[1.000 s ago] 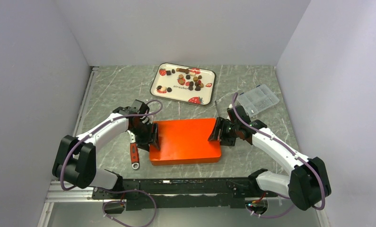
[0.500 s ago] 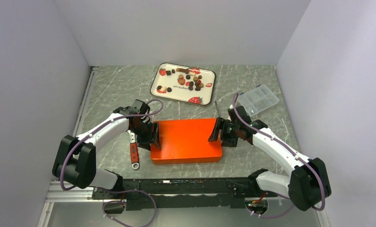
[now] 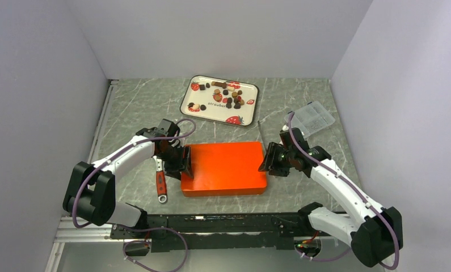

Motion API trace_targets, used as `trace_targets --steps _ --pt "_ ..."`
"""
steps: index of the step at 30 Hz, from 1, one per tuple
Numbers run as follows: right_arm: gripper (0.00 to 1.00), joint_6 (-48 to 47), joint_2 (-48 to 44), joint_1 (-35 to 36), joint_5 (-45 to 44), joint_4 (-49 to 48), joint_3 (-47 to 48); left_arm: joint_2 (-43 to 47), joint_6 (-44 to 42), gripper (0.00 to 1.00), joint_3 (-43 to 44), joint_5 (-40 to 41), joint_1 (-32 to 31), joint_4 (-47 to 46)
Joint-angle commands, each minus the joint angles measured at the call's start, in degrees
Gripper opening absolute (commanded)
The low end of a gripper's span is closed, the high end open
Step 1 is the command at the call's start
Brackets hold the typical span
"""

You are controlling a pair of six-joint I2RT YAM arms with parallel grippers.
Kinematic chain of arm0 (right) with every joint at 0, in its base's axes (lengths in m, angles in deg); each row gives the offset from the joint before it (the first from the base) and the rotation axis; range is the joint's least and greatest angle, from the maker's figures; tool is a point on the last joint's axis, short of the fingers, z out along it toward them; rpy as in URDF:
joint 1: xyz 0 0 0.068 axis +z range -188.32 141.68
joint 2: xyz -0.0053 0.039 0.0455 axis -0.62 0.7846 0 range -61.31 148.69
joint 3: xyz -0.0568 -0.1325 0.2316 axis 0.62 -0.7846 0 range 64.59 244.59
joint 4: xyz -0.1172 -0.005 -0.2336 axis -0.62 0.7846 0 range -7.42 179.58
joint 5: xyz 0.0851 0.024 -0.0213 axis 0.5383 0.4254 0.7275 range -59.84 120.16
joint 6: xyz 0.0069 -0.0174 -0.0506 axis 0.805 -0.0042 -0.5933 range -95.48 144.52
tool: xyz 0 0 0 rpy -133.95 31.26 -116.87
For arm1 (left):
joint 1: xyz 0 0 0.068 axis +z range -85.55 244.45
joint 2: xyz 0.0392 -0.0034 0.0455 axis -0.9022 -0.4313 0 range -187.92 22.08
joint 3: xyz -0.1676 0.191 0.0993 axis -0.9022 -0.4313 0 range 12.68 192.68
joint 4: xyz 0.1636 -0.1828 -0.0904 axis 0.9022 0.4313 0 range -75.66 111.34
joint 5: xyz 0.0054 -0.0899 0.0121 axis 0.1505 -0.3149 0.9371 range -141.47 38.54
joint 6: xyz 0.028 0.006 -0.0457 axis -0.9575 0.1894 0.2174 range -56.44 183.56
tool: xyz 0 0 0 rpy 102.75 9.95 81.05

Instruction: Pack the chocolate

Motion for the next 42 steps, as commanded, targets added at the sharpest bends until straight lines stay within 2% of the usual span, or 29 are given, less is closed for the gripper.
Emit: trace_targets --steps 1,6,12,17,20,30,39,42 --pt "0.45 0.9 -2.8 0.1 -2.6 3.8 -0.4 -0.9 0.1 0.58 0.5 0.0 -0.4 -5.1" --pt "0.30 2.7 -3.7 1.6 -3.6 4.6 -2.2 -0.8 0.2 0.58 0.1 0.0 -0.4 -5.1" --pt "0.19 5.9 -2.7 6.8 -6.4 4.8 -4.8 -0.7 0.3 0.58 0.0 0.3 -0.4 -5.0" --pt "0.07 7.2 -2.2 7.9 -8.1 4.9 -7.2 -0.5 0.7 0.58 -0.8 0.4 -0.4 -5.5" --pt "0.03 7.5 -1.6 8.5 -9.3 5.2 -7.9 -0.3 0.9 0.58 -1.1 0.5 -0.4 -5.5" --pt "0.03 7.9 0.4 9.4 -9.1 2.7 -9.8 1.3 0.4 0.60 -0.3 3.3 -0.1 -4.1" --pt "0.05 7.3 1.6 9.3 -10.2 2.8 -7.6 4.6 -3.4 0.72 4.6 6.7 0.5 -0.9" --pt "0.05 7.3 1.9 9.3 -10.1 2.6 -7.0 5.0 -4.3 0.72 5.2 8.3 0.5 0.0"
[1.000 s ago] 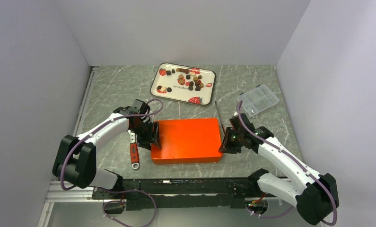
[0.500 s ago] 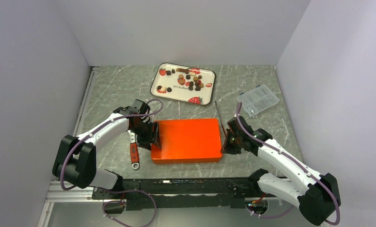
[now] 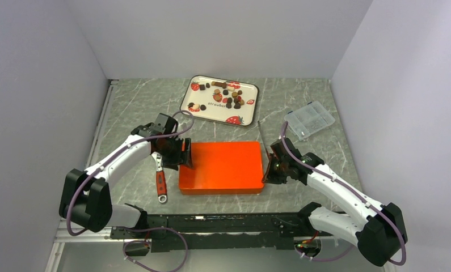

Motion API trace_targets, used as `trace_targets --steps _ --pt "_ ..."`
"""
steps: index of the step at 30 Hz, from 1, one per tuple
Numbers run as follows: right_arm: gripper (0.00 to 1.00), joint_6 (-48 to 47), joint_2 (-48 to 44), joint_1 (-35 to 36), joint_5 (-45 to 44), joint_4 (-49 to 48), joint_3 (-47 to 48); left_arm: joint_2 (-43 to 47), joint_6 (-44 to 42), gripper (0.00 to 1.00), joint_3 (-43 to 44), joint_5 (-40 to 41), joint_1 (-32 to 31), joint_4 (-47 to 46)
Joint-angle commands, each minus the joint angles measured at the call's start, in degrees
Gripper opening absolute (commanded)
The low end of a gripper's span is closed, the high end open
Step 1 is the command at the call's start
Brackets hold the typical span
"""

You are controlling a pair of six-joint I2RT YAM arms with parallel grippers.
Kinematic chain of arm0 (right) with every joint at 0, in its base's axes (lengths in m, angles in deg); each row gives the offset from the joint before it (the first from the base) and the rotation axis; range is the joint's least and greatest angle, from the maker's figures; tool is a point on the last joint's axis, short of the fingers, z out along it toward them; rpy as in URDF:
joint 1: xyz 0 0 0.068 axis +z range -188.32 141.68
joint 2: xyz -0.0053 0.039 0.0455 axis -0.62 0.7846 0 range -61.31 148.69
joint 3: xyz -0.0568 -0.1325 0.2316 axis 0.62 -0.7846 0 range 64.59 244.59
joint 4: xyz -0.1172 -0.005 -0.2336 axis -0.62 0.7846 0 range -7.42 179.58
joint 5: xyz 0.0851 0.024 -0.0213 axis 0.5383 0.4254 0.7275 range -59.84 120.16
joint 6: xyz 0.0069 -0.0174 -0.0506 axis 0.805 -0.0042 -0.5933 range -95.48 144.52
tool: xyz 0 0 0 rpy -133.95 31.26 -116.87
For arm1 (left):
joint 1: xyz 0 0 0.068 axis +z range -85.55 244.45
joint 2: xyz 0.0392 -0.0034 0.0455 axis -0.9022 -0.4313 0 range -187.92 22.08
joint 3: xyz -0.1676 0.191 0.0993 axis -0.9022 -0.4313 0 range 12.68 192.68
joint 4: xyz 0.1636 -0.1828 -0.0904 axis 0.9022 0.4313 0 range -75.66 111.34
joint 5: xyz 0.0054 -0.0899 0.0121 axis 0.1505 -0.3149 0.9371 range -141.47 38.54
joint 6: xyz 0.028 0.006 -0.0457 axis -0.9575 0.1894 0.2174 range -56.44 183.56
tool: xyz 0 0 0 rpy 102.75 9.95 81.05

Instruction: Pack the chocolate

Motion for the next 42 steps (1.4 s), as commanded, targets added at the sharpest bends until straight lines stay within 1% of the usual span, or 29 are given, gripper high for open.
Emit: trace_targets --steps 1,3,8,10,15,18,20,23,27,32,36,39,42 --pt "0.05 -0.3 2.9 0.6 -1.6 1.7 -1.8 2.4 -2.7 0.72 2.9 3.5 0.2 1.4" --pt "0.05 -0.4 3.1 0.7 -1.5 1.5 -1.6 3.4 -3.2 0.66 3.6 4.6 0.2 2.3" --pt "0.06 -0.6 3.5 0.6 -1.7 1.8 -0.2 5.6 -2.9 0.46 3.7 3.7 -1.1 4.1" --pt "0.06 -0.8 3.7 0.6 -1.8 1.8 0.3 6.2 -2.0 0.38 2.0 3.4 -2.0 3.9" --pt "0.06 -1.1 4.4 0.6 -1.8 1.6 0.6 6.3 1.0 0.27 -5.5 2.0 -3.0 0.6" --pt "0.06 -1.3 4.3 0.6 -1.9 2.0 1.2 6.0 2.7 0.26 -9.5 1.8 -3.0 -1.4" --pt "0.07 -1.5 4.0 0.6 -2.3 2.5 2.2 5.7 3.1 0.24 -10.6 1.9 -3.0 -2.1" --pt "0.08 -2.2 4.1 0.5 -3.4 2.7 4.8 5.7 3.3 0.24 -9.9 2.5 -3.0 -1.9" --pt "0.13 -5.3 6.6 -1.5 -6.1 1.6 12.1 5.2 2.6 0.24 -8.0 3.5 -3.0 -0.9" --pt "0.13 -9.6 13.7 -7.1 -8.0 -2.6 21.3 4.2 2.3 0.25 -7.0 3.2 -3.0 -1.2" --pt "0.13 -12.0 20.0 -8.4 -8.9 -5.5 26.5 3.8 2.0 0.25 -6.3 3.0 -3.0 -1.0" --pt "0.12 -12.9 24.7 -8.6 -8.1 -7.4 28.2 3.6 1.9 0.25 -5.9 3.1 -3.0 -0.9" --pt "0.10 -13.1 28.0 -8.7 -6.1 -9.5 27.3 3.6 1.8 0.25 -5.7 3.2 -3.0 -0.8"
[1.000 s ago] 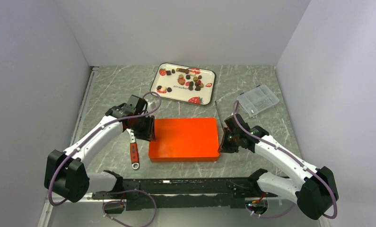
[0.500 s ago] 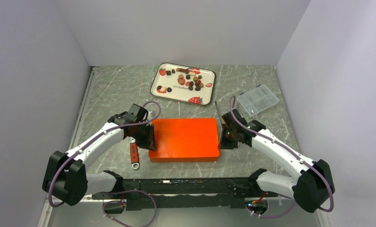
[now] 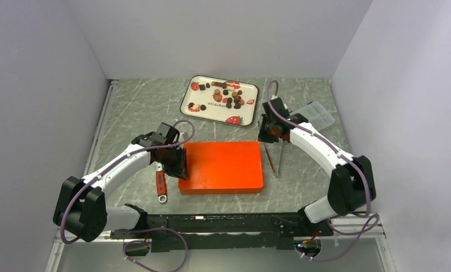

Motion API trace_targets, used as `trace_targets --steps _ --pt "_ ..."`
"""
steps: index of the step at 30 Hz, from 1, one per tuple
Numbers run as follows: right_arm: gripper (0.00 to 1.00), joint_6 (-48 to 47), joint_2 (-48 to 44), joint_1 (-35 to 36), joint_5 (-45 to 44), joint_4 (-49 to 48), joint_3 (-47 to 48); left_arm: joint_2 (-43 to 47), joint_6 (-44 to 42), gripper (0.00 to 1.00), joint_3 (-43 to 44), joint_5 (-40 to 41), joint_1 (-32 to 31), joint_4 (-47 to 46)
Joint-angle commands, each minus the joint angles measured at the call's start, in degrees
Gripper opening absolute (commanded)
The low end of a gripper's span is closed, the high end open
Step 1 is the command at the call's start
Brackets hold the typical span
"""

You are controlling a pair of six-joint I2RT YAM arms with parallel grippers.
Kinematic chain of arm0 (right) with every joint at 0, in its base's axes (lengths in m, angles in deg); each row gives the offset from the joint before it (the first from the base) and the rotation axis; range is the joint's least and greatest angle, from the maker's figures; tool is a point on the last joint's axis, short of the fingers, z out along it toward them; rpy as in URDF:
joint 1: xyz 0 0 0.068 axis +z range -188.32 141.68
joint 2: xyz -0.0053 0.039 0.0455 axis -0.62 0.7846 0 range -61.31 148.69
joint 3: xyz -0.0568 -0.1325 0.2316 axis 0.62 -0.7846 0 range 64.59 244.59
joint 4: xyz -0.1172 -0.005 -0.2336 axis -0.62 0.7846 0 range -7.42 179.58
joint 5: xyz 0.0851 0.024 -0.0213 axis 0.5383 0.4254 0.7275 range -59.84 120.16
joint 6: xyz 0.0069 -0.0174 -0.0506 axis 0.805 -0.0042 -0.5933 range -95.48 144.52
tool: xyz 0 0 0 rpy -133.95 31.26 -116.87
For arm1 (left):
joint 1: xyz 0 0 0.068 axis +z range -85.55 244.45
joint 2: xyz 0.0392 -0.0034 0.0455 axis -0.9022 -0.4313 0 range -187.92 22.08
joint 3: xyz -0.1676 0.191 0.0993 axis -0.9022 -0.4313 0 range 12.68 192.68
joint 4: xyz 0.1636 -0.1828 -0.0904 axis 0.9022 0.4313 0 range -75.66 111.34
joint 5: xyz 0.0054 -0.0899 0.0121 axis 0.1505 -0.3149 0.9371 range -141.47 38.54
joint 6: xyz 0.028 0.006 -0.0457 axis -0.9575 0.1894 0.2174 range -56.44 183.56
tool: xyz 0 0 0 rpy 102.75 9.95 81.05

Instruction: Pack the chocolate

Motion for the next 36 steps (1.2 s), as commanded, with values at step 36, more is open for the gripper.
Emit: trace_targets --steps 36 --pt "0.07 -2.7 7.3 -0.2 2.5 -4.7 0.6 -16.8 -3.0 0.33 17.9 14.0 4.7 -5.8"
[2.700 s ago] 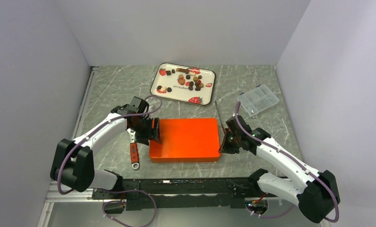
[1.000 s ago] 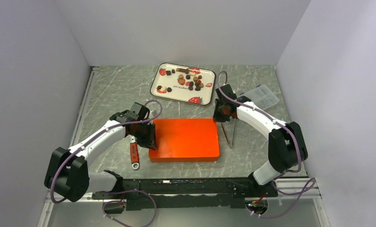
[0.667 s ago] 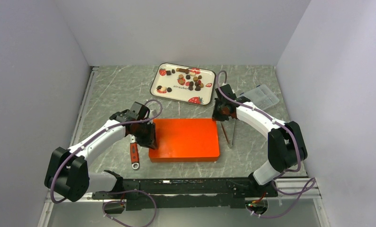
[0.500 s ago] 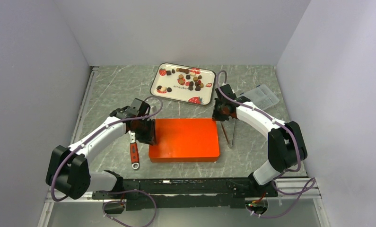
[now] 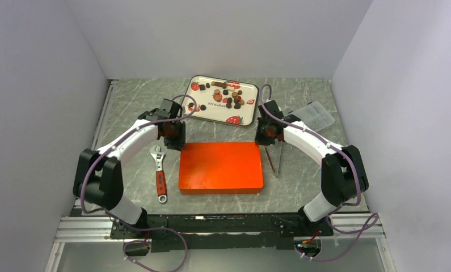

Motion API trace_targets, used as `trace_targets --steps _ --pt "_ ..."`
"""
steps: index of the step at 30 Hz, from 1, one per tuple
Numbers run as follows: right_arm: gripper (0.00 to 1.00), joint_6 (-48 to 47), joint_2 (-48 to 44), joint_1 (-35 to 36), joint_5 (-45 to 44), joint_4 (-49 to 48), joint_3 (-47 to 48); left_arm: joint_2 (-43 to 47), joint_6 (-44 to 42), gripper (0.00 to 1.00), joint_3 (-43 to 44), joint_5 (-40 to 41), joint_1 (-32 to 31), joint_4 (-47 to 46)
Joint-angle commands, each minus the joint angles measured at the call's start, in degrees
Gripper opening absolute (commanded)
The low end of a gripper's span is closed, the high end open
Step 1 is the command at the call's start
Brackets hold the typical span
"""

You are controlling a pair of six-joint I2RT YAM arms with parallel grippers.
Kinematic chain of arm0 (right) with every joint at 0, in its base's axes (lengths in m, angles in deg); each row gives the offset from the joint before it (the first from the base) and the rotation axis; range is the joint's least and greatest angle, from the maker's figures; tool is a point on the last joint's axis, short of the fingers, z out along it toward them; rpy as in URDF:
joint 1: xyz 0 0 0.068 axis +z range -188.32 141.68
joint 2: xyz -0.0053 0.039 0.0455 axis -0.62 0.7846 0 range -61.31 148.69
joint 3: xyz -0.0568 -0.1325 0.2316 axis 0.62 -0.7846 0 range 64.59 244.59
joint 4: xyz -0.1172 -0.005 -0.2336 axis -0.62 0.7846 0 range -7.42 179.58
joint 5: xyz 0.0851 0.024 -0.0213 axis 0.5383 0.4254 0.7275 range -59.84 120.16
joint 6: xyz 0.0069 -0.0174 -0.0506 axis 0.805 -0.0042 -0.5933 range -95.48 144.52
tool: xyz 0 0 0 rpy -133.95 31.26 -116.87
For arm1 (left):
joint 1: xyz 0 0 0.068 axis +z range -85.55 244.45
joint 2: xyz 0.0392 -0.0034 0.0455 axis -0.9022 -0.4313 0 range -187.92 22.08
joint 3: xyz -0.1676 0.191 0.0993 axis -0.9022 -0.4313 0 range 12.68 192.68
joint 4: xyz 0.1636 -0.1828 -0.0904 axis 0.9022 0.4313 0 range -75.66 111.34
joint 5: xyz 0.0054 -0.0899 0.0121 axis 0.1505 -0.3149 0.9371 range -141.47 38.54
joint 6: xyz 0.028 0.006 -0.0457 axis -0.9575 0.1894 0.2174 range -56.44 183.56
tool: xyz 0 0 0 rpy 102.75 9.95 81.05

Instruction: Pack the chocolate

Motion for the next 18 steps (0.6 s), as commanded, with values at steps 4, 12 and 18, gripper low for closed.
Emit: trace_targets --steps 4,12,18 --pt "0.07 -0.9 0.0 -0.2 0.9 -0.1 1.8 -6.1 0.9 0.31 -1.1 0.6 0.2 -4.9" --pt "0.10 -1.5 -0.8 -0.2 0.6 0.7 4.8 -2.6 -0.5 0.32 2.4 1.3 0.9 -2.5" --pt "0.35 -2.8 -6.4 -0.2 -1.7 2.0 12.4 3.9 -3.4 0.52 8.6 -1.2 0.9 -2.0"
